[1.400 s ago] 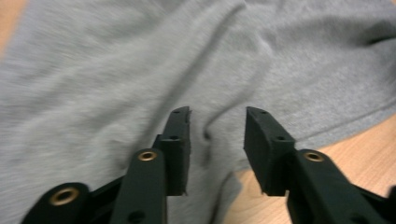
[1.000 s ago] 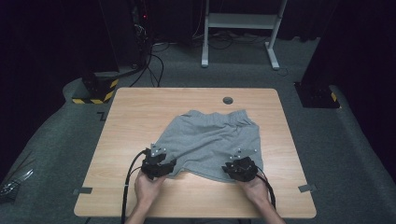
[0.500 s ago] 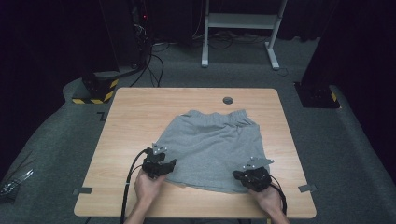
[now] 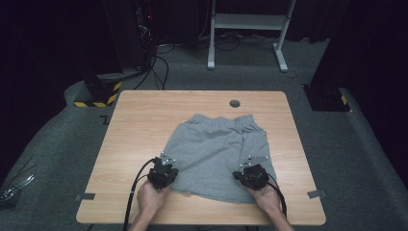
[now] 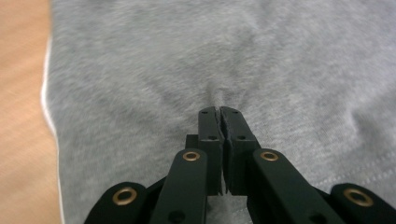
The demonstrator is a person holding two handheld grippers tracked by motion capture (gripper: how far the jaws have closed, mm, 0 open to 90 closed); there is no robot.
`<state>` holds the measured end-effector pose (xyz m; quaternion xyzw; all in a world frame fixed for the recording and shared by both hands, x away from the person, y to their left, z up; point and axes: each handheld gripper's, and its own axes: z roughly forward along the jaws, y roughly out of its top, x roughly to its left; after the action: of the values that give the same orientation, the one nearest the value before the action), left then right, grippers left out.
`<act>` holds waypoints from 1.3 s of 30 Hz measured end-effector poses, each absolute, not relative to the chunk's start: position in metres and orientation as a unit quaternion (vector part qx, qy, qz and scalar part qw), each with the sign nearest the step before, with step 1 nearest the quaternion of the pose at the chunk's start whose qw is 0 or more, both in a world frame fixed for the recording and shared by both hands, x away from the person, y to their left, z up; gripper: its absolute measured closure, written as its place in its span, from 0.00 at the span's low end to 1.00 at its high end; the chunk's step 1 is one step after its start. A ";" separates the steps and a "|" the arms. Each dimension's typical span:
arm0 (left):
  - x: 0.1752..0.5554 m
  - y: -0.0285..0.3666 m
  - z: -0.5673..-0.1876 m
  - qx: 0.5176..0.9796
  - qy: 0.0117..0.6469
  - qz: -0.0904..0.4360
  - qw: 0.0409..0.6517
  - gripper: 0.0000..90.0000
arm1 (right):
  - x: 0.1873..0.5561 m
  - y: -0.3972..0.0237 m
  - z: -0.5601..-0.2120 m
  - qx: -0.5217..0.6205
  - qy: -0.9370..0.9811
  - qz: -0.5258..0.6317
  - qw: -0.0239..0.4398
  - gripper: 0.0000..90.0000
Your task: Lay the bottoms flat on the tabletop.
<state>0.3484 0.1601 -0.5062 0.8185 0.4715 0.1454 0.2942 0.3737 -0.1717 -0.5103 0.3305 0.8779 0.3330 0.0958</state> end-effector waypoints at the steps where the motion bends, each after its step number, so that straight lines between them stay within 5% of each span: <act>1: 0.344 0.159 -0.505 0.823 0.466 0.140 0.292 0.97 | 0.368 -0.172 -0.509 0.321 0.884 0.326 0.099 0.98; 6: 0.332 0.161 -0.504 0.823 0.462 0.124 0.308 0.94 | 0.356 -0.183 -0.507 0.313 0.884 0.332 0.097 0.95; 11: 0.353 0.166 -0.493 0.786 0.491 0.160 0.340 0.70 | 0.366 -0.186 -0.502 0.338 0.861 0.359 0.128 0.81; 15: 0.373 0.166 -0.488 0.773 0.505 0.185 0.336 0.60 | 0.381 -0.185 -0.506 0.363 0.844 0.365 0.149 0.76; 26: 0.415 0.187 -0.503 0.747 0.564 0.191 0.296 0.53 | 0.388 -0.185 -0.521 0.379 0.835 0.365 0.161 0.67; 33: 0.423 0.194 -0.510 0.743 0.570 0.176 0.305 0.59 | 0.387 -0.184 -0.522 0.374 0.836 0.367 0.165 0.65; 37: 0.423 0.195 -0.509 0.744 0.564 0.151 0.325 0.85 | 0.387 -0.185 -0.522 0.373 0.836 0.369 0.163 0.64; 39: 0.420 0.193 -0.506 0.746 0.558 0.144 0.334 0.89 | 0.387 -0.185 -0.522 0.373 0.836 0.368 0.162 0.64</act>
<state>0.4203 0.1935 -0.5060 0.7459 0.5578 0.1437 0.3343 0.3872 -0.1847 -0.5221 0.3729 0.8361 0.3684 0.1618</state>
